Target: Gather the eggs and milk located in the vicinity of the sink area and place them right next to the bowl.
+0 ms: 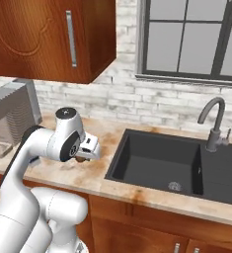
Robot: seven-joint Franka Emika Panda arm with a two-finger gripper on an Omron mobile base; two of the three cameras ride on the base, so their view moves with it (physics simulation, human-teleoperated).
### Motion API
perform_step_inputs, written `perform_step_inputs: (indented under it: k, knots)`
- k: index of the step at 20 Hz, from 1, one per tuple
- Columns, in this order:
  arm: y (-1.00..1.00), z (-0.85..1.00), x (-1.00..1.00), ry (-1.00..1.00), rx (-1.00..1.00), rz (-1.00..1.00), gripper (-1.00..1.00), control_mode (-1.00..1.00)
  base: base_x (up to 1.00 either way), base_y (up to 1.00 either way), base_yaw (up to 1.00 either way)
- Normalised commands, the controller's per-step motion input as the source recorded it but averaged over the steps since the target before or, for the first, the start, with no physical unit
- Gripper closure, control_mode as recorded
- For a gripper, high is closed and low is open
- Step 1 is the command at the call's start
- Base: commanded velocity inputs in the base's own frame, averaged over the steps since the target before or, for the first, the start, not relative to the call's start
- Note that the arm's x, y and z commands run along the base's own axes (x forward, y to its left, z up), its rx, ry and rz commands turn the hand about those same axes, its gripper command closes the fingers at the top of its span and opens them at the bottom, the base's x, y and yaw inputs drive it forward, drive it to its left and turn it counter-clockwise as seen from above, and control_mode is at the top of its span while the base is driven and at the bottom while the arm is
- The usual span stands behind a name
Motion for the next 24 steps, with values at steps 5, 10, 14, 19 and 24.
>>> perform_step_inputs:
  k: [5,10,14,19,24]
  knots:
    - [0.00,0.00,0.00,0.00,0.00,0.00,1.00,1.00,0.00,0.58,0.00]
    - [0.00,0.00,0.00,0.00,0.00,0.00,1.00,1.00,0.00,0.49,0.00]
    - [0.00,0.00,0.00,0.00,0.00,0.00,1.00,1.00,0.00,0.35,0.00]
    - [0.07,0.00,0.01,0.00,0.00,0.02,1.00,-1.00,0.00,0.00,0.00]
    - [-0.03,-0.07,0.03,0.00,0.00,0.13,1.00,-1.00,0.00,0.00,0.00]
